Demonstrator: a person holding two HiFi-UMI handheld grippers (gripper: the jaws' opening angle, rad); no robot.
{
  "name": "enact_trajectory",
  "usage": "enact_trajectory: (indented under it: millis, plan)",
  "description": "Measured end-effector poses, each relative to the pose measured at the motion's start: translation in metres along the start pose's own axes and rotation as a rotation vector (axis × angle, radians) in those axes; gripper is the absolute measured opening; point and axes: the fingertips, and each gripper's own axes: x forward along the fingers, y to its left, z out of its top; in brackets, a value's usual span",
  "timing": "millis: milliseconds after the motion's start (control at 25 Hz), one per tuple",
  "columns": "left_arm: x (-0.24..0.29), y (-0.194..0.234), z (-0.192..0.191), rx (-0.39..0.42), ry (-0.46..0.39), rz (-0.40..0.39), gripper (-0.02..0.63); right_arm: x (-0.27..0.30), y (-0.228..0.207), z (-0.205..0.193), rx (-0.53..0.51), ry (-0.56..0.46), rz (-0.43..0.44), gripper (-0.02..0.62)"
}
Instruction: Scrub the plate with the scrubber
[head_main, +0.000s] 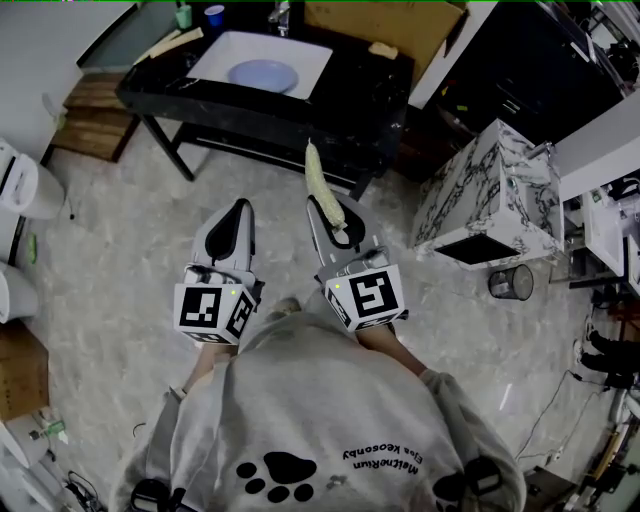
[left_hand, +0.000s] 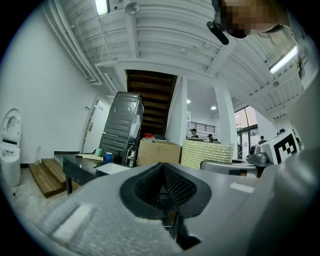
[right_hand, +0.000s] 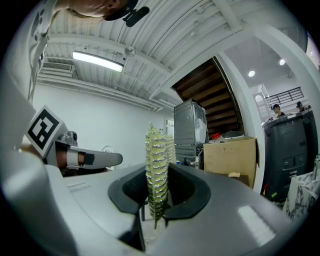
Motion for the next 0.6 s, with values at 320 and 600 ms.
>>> enact_trajectory:
  millis: [320,600]
  plan:
    - [0.010,0.010,-0.010,-0.016,0.015,0.001,0.003,0.016,-0.001,-0.015,0.019,0.032,0.012,0.072]
    - [0.029,0.032,-0.016,-0.028,0.012,0.041,0.003,0.049,-0.008,-0.023,0.021,0.030,0.056,0.072]
